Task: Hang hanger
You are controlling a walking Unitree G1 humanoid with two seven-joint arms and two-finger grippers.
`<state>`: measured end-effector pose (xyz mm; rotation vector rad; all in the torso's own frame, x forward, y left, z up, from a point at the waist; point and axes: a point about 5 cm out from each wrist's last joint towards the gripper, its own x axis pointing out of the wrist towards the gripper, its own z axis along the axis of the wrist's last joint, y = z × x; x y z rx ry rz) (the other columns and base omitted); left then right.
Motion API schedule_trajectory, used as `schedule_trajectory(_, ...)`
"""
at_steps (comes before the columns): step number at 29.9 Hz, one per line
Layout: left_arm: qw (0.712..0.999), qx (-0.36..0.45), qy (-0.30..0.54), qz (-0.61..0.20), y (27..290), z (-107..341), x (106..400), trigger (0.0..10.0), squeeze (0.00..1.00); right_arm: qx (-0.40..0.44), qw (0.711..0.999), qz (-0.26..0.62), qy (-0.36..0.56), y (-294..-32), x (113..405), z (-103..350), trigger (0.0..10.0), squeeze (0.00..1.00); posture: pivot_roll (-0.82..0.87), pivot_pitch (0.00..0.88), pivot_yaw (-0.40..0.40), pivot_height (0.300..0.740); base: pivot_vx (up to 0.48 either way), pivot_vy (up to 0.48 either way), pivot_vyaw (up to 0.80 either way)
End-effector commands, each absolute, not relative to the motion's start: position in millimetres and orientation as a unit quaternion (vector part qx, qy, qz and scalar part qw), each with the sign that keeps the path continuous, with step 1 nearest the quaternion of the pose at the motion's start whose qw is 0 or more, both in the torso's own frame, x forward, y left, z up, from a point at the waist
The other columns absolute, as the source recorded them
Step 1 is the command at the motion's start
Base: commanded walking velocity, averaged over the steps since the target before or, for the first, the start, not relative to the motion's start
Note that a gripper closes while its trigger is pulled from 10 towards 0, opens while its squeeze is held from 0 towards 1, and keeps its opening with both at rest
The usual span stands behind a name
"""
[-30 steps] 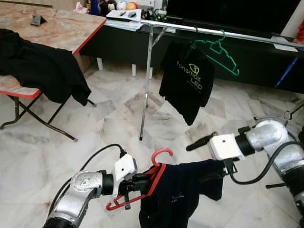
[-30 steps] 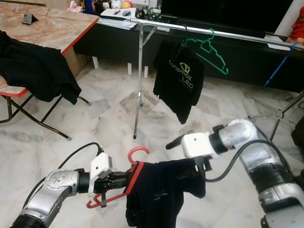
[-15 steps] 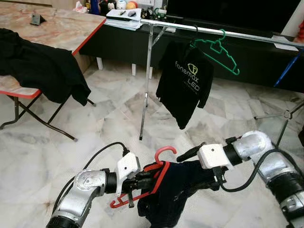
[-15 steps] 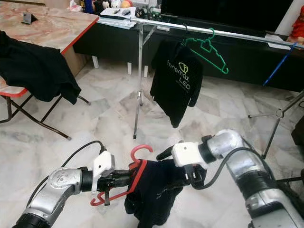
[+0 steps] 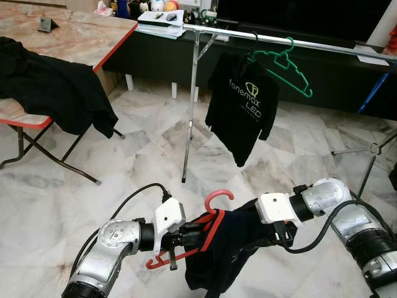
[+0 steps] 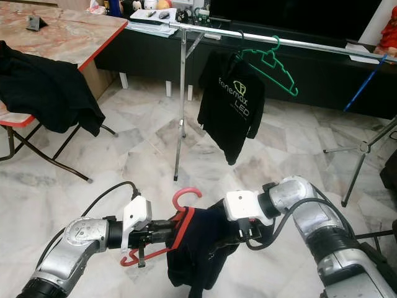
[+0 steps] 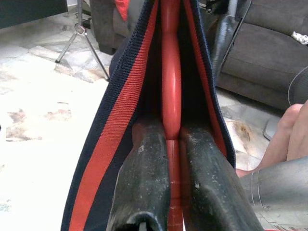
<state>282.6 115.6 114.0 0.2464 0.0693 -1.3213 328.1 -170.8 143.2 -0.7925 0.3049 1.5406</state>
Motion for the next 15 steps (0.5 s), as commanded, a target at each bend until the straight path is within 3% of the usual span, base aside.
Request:
schedule_trajectory(1,0.770,0.119,0.005,-0.626,106.8,124.0,280.8,10.0,0.00,-0.347,0.640,0.673,0.130,-171.3,329.7,145.8,0.8,0.00,-0.04,0.170,-0.082,0.740,0.000,0.000,0.00)
schedule_trajectory(2,0.770,0.119,0.005,-0.627,106.5,124.3,280.7,10.0,0.00,-0.344,0.645,0.671,0.127,-170.3,330.9,146.5,0.0,0.00,-0.04,0.170,-0.082,0.740,0.000,0.000,0.00)
schedule_trajectory(15,0.767,0.120,0.006,-0.630,105.7,124.0,279.5,10.0,0.00,-0.326,0.654,0.672,0.121,-168.6,332.9,148.4,0.0,0.00,-0.04,0.175,-0.081,0.740,0.000,0.000,0.00)
